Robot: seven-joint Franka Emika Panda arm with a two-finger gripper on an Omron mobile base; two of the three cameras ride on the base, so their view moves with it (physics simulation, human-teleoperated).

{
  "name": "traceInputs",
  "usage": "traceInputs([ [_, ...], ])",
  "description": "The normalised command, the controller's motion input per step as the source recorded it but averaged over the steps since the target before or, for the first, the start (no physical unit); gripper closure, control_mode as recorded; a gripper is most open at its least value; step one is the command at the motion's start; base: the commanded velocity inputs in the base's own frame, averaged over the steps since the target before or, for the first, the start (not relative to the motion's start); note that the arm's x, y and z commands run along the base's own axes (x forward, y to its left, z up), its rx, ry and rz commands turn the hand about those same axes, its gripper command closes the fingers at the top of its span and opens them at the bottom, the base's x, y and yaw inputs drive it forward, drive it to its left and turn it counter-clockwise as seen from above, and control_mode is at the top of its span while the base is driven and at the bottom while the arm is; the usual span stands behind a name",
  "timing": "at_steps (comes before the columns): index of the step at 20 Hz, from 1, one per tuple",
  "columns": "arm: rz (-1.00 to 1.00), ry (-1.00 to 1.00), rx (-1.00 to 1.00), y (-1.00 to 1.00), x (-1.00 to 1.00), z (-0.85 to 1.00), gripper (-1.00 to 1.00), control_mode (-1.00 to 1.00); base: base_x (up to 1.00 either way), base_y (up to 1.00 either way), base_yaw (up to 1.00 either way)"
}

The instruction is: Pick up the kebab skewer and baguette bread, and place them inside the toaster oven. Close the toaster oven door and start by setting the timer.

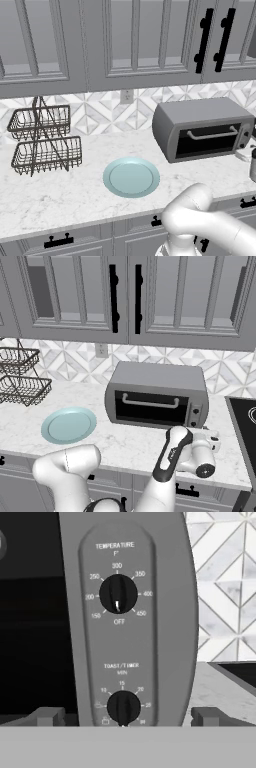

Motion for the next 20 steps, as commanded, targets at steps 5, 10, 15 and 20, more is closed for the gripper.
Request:
traceInputs([
  [5,0.0,0.0,0.0,0.0,0.06,0.0,-1.0,-1.0,0.0,0.0,0.0],
  [10,0.0,0.0,0.0,0.0,0.01,0.01,-1.0,-1.0,0.0,0.0,0.0],
  [15,0.0,0.0,0.0,0.0,-0.15,0.0,-1.0,-1.0,0.0,0.0,0.0],
  [20,0.0,0.0,0.0,0.0,0.11,0.0,-1.0,-1.0,0.0,0.0,0.0],
])
